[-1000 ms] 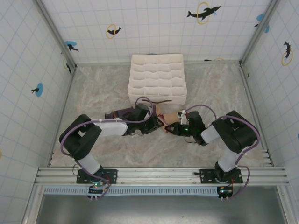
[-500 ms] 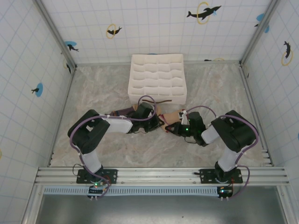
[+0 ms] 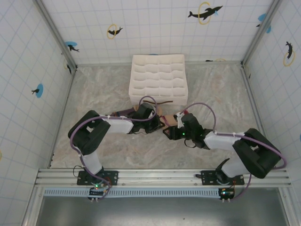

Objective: Roll the socks

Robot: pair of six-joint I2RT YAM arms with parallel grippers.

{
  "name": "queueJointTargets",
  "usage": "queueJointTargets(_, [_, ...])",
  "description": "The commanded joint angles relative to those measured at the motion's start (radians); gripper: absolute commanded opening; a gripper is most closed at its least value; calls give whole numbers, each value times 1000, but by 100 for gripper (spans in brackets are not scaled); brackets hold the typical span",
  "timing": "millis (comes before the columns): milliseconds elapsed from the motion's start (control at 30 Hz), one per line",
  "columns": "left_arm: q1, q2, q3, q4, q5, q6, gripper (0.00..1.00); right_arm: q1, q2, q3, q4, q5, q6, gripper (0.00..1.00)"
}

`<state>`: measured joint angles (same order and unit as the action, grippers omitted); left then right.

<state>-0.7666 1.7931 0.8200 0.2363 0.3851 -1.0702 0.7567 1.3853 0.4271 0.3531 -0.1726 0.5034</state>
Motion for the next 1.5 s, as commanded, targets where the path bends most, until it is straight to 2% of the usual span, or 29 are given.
queueJointTargets(0, [4,-9,-13,-117,15,16,0,73,-69,35,-134,241,-181,71])
queueJointTargets(167, [4,-26,-31,-117,34,5,0,233,-89,39,-134,487,-345,72])
queueJointTargets(367, [5,-41,-50,-121,48,8,0,387,11,54,-72,727,-512,72])
queueJointTargets(600, [1,-62,-74,-121,54,4,0,445,171,100,26,871,-590,68])
queueJointTargets(733, [0,-69,-88,-121,53,4,0,444,227,102,80,897,-606,64])
queueJointTargets(833, [-3,-69,-92,-121,55,4,0,436,261,105,95,900,-610,57])
queueJointTargets(933, [-5,-69,-92,-120,56,5,0,419,276,97,108,874,-592,43])
queueJointTargets(1000, [-5,-69,-92,-119,56,5,0,397,275,86,110,829,-566,27])
queueJointTargets(1067, [-5,-76,-100,-106,57,5,10,368,265,70,108,767,-532,6])
queueJointTargets(1100, [-7,-82,-105,-98,57,4,17,352,257,61,106,722,-515,0])
queueJointTargets(1233, [-6,-105,-108,-92,54,1,52,255,222,20,97,464,-418,0])
queueJointTargets(1367, [-6,-119,-105,-99,53,2,63,173,205,-12,100,296,-344,0])
queueJointTargets(1467, [-6,-133,-106,-102,49,1,66,118,199,-30,106,200,-291,0])
